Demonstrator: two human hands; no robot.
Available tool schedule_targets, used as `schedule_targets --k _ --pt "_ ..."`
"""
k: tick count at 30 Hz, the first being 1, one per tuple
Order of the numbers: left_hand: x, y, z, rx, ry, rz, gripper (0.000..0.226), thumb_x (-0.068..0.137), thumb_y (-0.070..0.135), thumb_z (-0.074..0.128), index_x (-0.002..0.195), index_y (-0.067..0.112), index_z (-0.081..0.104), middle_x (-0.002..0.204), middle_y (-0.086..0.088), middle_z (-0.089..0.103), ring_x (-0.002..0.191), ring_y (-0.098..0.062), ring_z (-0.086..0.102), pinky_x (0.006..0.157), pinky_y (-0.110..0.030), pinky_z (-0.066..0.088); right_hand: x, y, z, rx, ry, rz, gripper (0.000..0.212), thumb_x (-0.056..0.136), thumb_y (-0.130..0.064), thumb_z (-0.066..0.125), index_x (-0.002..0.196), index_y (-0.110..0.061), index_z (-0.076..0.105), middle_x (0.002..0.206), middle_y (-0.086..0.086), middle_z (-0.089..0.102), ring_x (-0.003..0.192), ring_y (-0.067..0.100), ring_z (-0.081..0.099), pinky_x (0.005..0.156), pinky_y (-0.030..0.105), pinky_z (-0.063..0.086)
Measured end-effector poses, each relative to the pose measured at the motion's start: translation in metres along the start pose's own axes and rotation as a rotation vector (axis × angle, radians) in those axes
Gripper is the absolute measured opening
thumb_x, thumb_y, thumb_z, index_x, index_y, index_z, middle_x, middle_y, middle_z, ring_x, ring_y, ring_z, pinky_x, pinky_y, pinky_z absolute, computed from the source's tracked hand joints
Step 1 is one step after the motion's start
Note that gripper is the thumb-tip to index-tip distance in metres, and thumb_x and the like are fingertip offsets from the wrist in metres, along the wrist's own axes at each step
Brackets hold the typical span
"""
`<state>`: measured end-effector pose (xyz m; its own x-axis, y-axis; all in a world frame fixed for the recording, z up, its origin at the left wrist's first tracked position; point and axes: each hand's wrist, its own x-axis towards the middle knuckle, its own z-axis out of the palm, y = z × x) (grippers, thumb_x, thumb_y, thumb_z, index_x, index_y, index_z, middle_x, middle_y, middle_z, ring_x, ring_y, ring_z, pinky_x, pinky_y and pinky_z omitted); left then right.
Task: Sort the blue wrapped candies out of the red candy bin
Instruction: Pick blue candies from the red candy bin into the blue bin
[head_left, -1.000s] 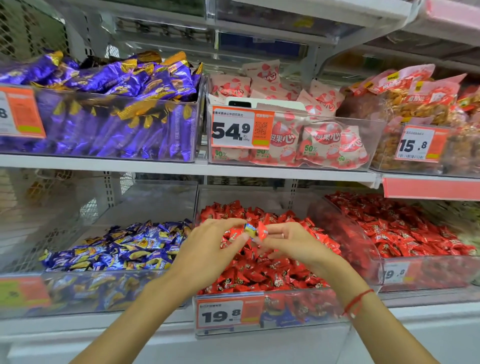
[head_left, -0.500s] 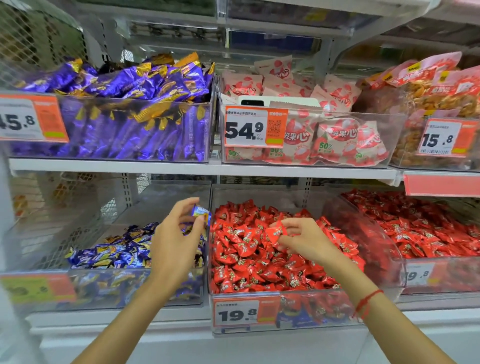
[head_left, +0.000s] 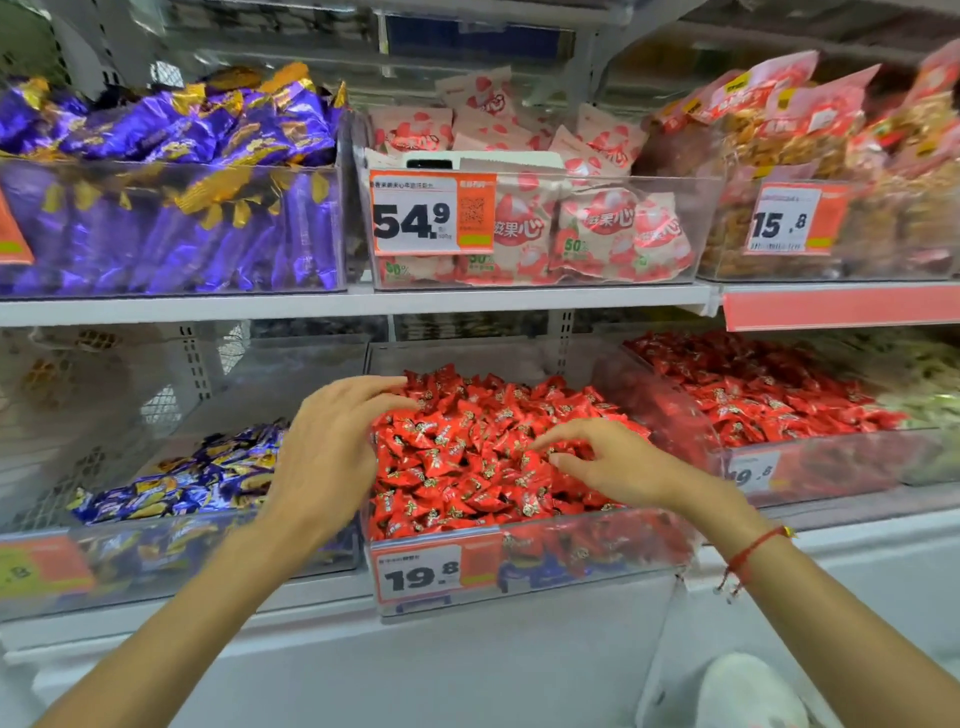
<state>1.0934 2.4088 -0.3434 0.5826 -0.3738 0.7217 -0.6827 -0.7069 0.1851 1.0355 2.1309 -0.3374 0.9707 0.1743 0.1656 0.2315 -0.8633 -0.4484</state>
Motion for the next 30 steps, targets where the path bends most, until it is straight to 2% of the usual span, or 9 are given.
schedule_targets --k 4,6,8,10,13,15,19,26,30 --pt "0.015 0.034 0.004 -0.137 -0.055 0.157 0.05 0.083 -0.01 0.056 0.108 0.031 0.071 0.126 0.018 0.061 0.118 -0.006 0.051 0.097 -0.028 0.042 -0.035 0.043 -0.003 -0.186 0.254 -0.004 0.021 0.093 -0.027 0.06 0.111 -0.027 0.071 0.109 -0.012 0.069 0.106 0.009 0.058 0.091 0.025 0.042" --pt "0.026 0.049 0.02 -0.196 -0.344 0.29 0.041 0.096 0.008 0.052 0.124 0.035 0.062 0.138 0.02 0.05 0.129 0.002 0.04 0.107 -0.019 0.033 -0.05 0.06 -0.003 -0.233 0.32 -0.015 0.023 0.091 -0.031 0.059 0.11 -0.026 0.071 0.11 -0.01 0.068 0.109 0.01 0.057 0.096 0.025 0.042" --pt "0.04 0.059 0.045 -0.152 -0.682 0.418 0.039 0.103 0.028 0.042 0.141 0.04 0.044 0.152 0.021 0.03 0.14 0.004 0.02 0.113 -0.009 0.008 -0.058 0.067 -0.002 -0.23 0.343 0.0 0.025 0.093 -0.031 0.058 0.115 -0.027 0.07 0.118 -0.009 0.065 0.117 0.009 0.052 0.099 0.017 0.034" --pt "0.05 0.068 0.072 -0.076 -0.928 0.474 0.045 0.103 0.045 0.03 0.148 0.046 0.024 0.159 0.02 0.01 0.145 0.0 0.001 0.119 -0.019 -0.001 -0.059 0.067 0.001 -0.232 0.352 0.001 0.025 0.095 -0.027 0.057 0.118 -0.028 0.068 0.122 -0.011 0.063 0.118 0.007 0.052 0.096 0.011 0.03" --pt "0.054 0.075 0.104 0.085 -1.108 0.537 0.06 0.095 0.066 0.027 0.148 0.054 0.003 0.16 0.015 -0.014 0.146 -0.01 -0.019 0.121 -0.042 -0.006 -0.058 0.063 0.002 -0.239 0.351 0.039 0.027 0.097 -0.025 0.053 0.12 -0.03 0.065 0.121 -0.013 0.063 0.112 0.01 0.058 0.084 0.02 0.041" --pt "0.053 0.071 0.117 0.148 -1.089 0.571 0.068 0.09 0.071 0.03 0.147 0.054 -0.001 0.159 0.014 -0.021 0.145 -0.013 -0.024 0.117 -0.048 -0.006 -0.058 0.062 0.001 -0.258 0.306 0.103 0.029 0.099 -0.026 0.048 0.122 -0.034 0.062 0.122 -0.016 0.062 0.11 0.011 0.058 0.077 0.026 0.042" --pt "0.06 0.057 0.128 0.274 -0.934 0.668 0.069 0.088 0.069 0.025 0.15 0.046 0.008 0.16 0.013 -0.014 0.148 -0.019 -0.013 0.119 -0.055 0.01 -0.058 0.063 0.005 -0.187 0.243 0.196 0.028 0.099 -0.031 0.044 0.12 -0.04 0.061 0.12 -0.018 0.061 0.11 0.009 0.058 0.083 0.031 0.046" --pt "0.075 0.037 0.143 0.35 -0.799 0.671 0.058 0.093 0.06 0.021 0.149 0.047 0.011 0.158 0.014 -0.019 0.148 -0.018 -0.013 0.117 -0.054 0.017 -0.056 0.063 0.004 -0.163 0.255 0.27 0.022 0.095 -0.035 0.053 0.112 -0.043 0.065 0.108 -0.019 0.068 0.095 0.003 0.06 0.076 0.026 0.042" --pt "0.082 0.024 0.139 0.321 -0.768 0.6 0.06 0.09 0.062 0.019 0.148 0.05 0.008 0.161 0.014 -0.01 0.149 -0.015 -0.006 0.118 -0.047 0.021 -0.058 0.063 0.005 -0.089 0.264 0.279 0.021 0.095 -0.034 0.053 0.109 -0.042 0.067 0.103 -0.02 0.068 0.087 0.001 0.06 0.072 0.025 0.043"
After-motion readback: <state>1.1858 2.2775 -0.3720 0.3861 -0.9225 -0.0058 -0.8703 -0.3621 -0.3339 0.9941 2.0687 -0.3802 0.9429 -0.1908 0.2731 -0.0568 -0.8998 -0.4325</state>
